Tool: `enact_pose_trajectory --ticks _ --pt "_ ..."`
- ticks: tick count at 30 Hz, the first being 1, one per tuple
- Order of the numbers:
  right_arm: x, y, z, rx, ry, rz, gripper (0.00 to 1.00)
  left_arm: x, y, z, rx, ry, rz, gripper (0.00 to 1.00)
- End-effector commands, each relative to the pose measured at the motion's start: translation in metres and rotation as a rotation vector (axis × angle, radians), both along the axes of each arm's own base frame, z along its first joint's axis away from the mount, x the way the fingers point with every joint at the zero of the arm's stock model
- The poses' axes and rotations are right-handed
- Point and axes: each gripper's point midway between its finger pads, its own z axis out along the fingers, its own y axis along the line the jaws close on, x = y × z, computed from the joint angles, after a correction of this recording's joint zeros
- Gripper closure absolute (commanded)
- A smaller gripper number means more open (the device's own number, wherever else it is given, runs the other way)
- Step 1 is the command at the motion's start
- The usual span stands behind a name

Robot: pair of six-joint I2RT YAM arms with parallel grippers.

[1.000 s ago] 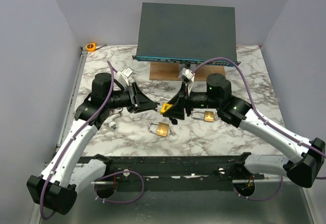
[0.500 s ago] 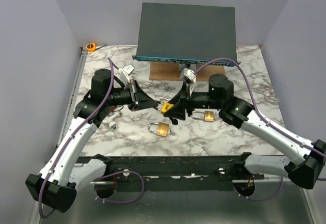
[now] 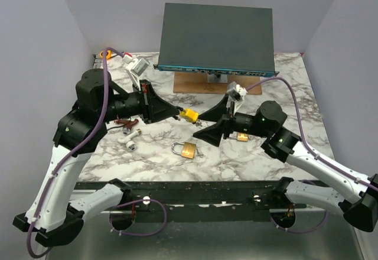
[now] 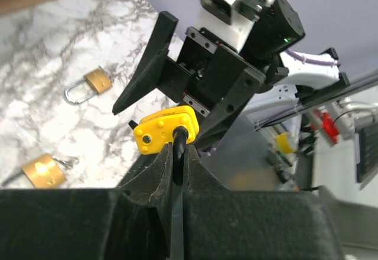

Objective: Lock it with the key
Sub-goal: Lock the lock.

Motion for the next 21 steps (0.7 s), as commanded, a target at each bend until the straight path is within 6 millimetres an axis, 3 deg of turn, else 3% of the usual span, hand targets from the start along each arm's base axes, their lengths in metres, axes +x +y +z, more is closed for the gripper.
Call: enact_pose_trajectory --ticks 1,11,16,21 --pt "-0.001 -0.008 0.056 0.194 -0.057 -0.051 0.10 -0.012 0.012 0.025 0.109 -0.306 0.008 1.00" --pt "-0.030 -0.020 0.139 0.337 -0.252 0.054 0.10 -0.030 0.015 0.083 -0.036 -0.442 0.033 1.00" --pt "-0.024 -0.011 0.150 0.346 -0.293 0.060 0.10 -0.039 0.012 0.106 -0.110 -0.448 0.009 1.00" --pt "-0.016 -0.001 0.159 0.358 -0.329 0.062 0.10 -0.043 0.008 0.116 -0.139 -0.431 -0.013 1.00"
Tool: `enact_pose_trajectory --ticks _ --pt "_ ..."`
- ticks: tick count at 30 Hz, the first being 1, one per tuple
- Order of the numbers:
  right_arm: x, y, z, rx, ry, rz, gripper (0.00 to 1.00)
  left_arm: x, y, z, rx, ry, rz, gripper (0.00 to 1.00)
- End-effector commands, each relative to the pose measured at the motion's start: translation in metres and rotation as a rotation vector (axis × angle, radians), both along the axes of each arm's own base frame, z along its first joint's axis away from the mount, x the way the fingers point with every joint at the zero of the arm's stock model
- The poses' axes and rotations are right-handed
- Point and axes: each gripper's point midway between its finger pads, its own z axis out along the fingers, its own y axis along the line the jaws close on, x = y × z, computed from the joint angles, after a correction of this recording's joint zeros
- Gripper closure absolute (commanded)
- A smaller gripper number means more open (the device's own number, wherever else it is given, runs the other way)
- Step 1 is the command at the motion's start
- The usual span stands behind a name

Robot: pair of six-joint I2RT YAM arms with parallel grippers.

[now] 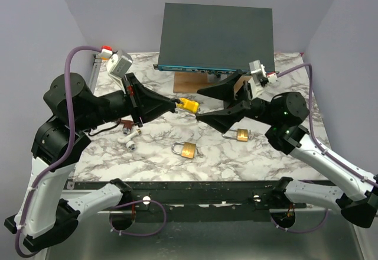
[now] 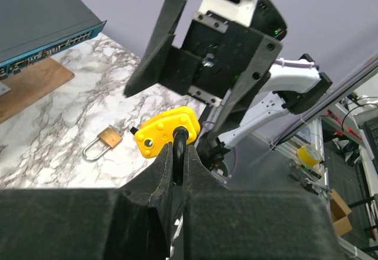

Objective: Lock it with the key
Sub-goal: Lock the lock.

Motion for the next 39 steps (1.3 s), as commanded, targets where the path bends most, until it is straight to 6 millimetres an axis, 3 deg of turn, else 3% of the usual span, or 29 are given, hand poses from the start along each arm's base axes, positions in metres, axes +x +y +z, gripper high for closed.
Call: enact_pose_trajectory --ticks 1,10,17,22,25,33,39 --pt "-0.003 0.009 0.015 0.028 -0.078 0.030 0.10 -0.007 0.000 0.035 -0.094 -0.055 -0.014 1.00" --pt "-0.010 0.029 0.025 0.038 -0.093 0.080 0.14 -0.003 -0.002 0.037 -0.109 -0.008 0.001 1.00" --pt "-0.018 0.033 0.019 0.037 -0.061 0.124 0.37 -0.003 0.000 0.039 -0.121 0.009 0.017 1.00" --pt "-0.021 0.037 0.011 0.026 -0.035 0.150 0.37 -0.005 0.000 0.041 -0.131 0.013 0.012 1.00" --pt "-0.024 0.038 0.011 0.033 -0.028 0.162 0.44 -0.004 0.000 0.039 -0.135 0.016 0.009 1.00" --pt "-0.025 0.038 0.006 0.034 -0.006 0.160 0.44 -0.006 0.001 0.038 -0.140 0.017 0.010 1.00" --pt "-0.029 0.035 0.010 0.057 0.006 0.175 0.62 -0.009 0.001 0.034 -0.135 0.013 0.000 1.00"
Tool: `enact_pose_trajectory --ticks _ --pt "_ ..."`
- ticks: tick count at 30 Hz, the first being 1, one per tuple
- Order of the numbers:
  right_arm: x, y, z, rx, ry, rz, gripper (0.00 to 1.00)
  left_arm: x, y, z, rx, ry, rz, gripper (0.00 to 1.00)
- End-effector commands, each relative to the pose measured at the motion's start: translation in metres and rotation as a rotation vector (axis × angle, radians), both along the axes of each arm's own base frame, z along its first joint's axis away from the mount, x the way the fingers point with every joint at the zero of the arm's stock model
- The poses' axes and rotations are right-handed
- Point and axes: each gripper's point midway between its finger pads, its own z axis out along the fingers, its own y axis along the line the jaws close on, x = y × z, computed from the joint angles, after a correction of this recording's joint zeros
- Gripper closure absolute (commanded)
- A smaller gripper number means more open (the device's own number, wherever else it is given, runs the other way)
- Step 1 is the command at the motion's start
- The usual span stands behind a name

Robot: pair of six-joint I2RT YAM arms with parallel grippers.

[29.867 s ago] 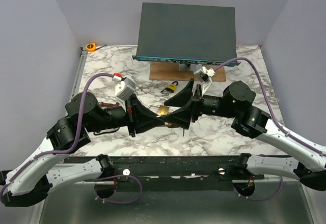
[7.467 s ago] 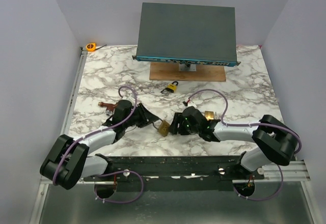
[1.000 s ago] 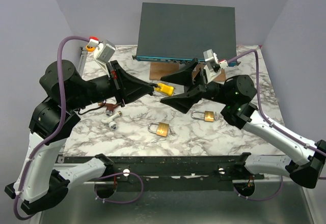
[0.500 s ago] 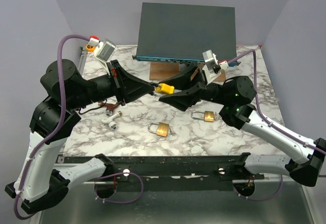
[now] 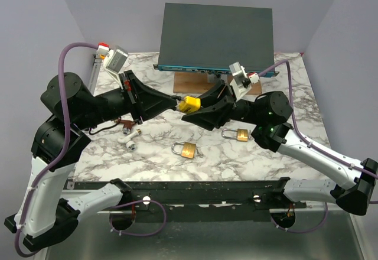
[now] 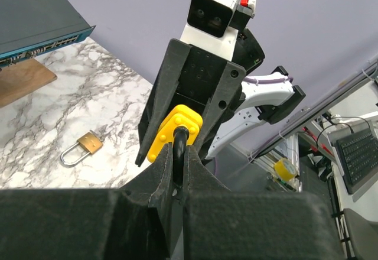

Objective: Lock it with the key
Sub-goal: Lock the lock.

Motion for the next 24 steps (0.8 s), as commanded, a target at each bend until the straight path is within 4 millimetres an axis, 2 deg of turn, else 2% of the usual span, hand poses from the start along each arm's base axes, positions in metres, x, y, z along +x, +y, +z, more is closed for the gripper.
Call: enact_pose_trajectory --ticks 1,5,9,14,21,24 --pt "-0.010 -0.007 0.012 0.051 -0.007 0.025 0.65 -0.007 0.005 0.017 -0.056 -0.068 0.000 1.00" --pt "-0.014 -0.011 0.017 0.062 -0.001 0.034 0.65 -0.009 0.006 0.010 -0.049 -0.071 0.003 1.00" --pt "-0.016 -0.014 0.019 0.069 0.021 0.039 0.55 -0.009 0.008 0.005 -0.046 -0.074 0.012 1.00" --pt "-0.019 -0.015 0.021 0.091 0.040 0.065 0.53 -0.008 0.008 0.004 -0.043 -0.077 0.016 1.00" --pt "-0.019 -0.010 0.017 0.077 0.052 0.086 0.54 -0.008 0.008 0.006 -0.051 -0.079 0.013 1.00" --pt "-0.019 -0.008 0.015 0.066 0.061 0.091 0.60 -0.009 0.007 0.005 -0.053 -0.078 0.005 1.00"
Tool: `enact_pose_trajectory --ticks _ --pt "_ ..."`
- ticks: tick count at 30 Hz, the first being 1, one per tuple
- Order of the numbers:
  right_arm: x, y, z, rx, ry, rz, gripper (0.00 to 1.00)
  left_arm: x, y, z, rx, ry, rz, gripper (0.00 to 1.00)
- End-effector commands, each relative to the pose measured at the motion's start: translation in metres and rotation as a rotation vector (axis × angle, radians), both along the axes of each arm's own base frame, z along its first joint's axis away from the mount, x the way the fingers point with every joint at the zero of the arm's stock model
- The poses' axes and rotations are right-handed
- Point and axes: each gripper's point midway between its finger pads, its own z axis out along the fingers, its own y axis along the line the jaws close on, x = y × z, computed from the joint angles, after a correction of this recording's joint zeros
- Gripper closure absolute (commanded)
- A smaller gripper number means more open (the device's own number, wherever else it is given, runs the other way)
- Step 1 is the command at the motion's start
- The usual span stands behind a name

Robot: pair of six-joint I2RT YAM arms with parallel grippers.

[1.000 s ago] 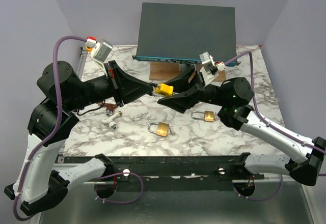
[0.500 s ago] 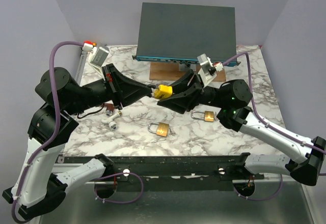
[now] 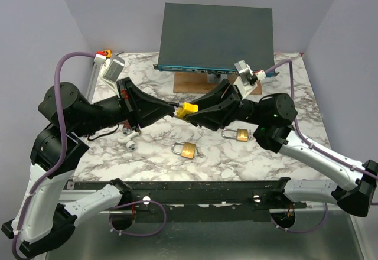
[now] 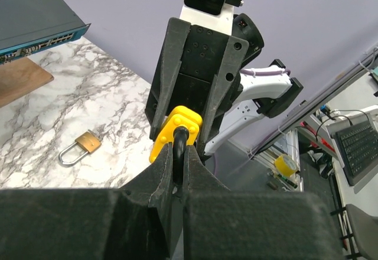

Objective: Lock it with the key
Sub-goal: Lock the lock.

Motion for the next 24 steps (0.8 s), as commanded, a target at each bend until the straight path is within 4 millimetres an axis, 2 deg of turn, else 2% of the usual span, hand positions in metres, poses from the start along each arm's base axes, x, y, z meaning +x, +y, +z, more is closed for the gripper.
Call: enact_pose_trajectory --ticks 1,7,11,13,16,24 --pt "-0.006 0.002 0.000 0.004 -0.002 0.033 0.65 -0.003 0.003 0.014 -0.044 -0.055 0.005 1.00" --pt "-0.005 0.006 -0.012 -0.050 0.047 0.040 0.89 -0.011 0.002 0.012 -0.057 -0.079 -0.033 1.00" --pt "-0.012 -0.004 -0.011 -0.052 0.067 0.040 0.99 -0.015 0.002 0.004 -0.034 -0.094 -0.057 0.99" --pt "-0.014 -0.008 -0.010 -0.057 0.077 0.036 0.99 -0.019 0.003 0.001 -0.030 -0.106 -0.069 0.89" --pt "-0.019 -0.011 -0.015 -0.077 0.085 0.053 0.99 -0.023 0.003 -0.001 -0.021 -0.123 -0.088 0.79" --pt "-0.033 -0.021 -0.011 -0.082 0.088 0.098 0.99 -0.043 0.002 -0.023 0.051 -0.135 -0.208 0.71"
